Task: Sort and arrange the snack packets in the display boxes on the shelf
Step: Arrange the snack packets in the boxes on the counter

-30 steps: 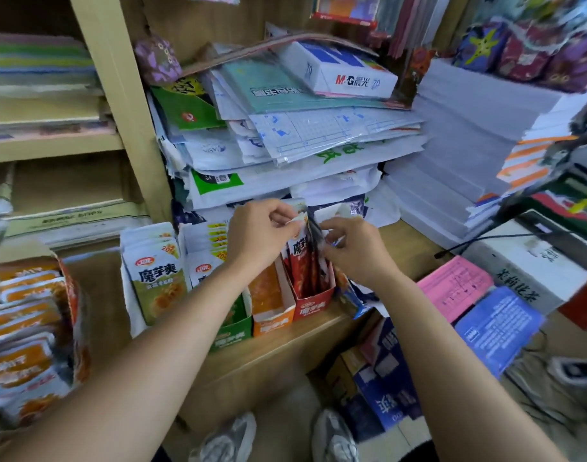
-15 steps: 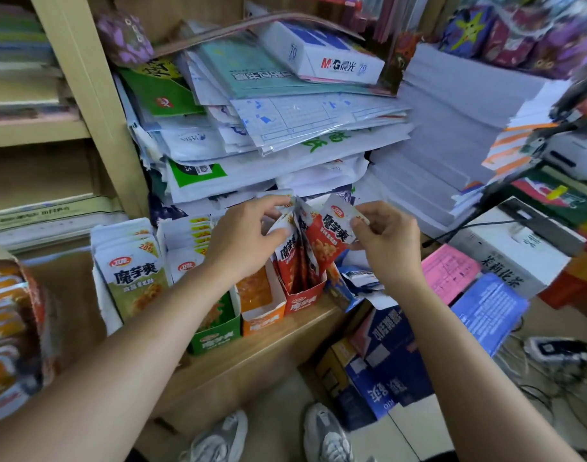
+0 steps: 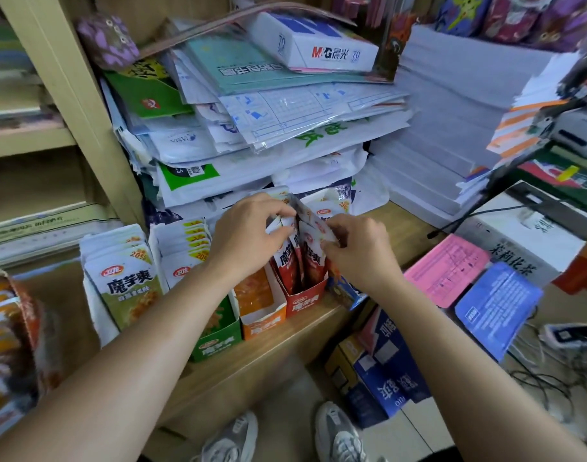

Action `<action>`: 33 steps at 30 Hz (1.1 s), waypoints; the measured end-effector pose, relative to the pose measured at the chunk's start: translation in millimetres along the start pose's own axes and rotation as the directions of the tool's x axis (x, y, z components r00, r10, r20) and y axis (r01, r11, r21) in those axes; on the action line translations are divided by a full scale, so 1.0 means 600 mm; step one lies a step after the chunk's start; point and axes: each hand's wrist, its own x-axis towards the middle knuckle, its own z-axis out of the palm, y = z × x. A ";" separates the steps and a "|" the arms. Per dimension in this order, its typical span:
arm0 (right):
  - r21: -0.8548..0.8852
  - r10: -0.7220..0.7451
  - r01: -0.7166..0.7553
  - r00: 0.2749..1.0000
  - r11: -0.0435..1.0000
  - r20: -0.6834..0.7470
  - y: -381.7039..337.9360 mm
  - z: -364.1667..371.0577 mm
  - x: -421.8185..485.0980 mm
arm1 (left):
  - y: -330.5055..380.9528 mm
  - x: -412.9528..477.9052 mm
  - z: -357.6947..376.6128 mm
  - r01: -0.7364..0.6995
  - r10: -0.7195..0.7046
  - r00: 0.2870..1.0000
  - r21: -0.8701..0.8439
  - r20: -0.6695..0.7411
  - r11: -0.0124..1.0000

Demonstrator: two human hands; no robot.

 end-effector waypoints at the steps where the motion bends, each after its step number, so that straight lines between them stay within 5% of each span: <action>1: 0.051 0.032 -0.031 0.999 0.998 -0.022 0.003 -0.003 0.001 | -0.003 -0.001 -0.002 -0.004 0.004 1.000 0.002 0.000 1.000; 7: 0.167 0.073 -0.056 0.993 0.984 -0.094 0.004 -0.016 -0.002 | -0.019 -0.001 -0.010 -0.001 0.000 0.999 0.029 0.048 1.000; 13: 0.243 0.099 -0.091 0.995 0.966 -0.020 0.001 -0.012 -0.005 | -0.027 -0.002 -0.015 0.000 0.002 0.996 -0.017 0.089 1.000; 20: 0.049 -0.014 0.012 0.999 0.999 0.047 -0.014 0.026 -0.012 | -0.004 -0.005 -0.002 0.072 -0.076 0.994 -0.051 -0.074 0.996; 26: -0.105 -0.048 0.047 0.999 0.993 -0.006 -0.026 0.051 -0.006 | -0.007 -0.003 -0.012 0.128 -0.129 0.992 -0.202 0.008 0.971; 33: -0.166 -0.017 0.020 1.000 0.986 0.017 -0.030 0.058 0.000 | 0.005 -0.025 -0.030 0.125 -0.121 0.992 -0.126 0.035 0.984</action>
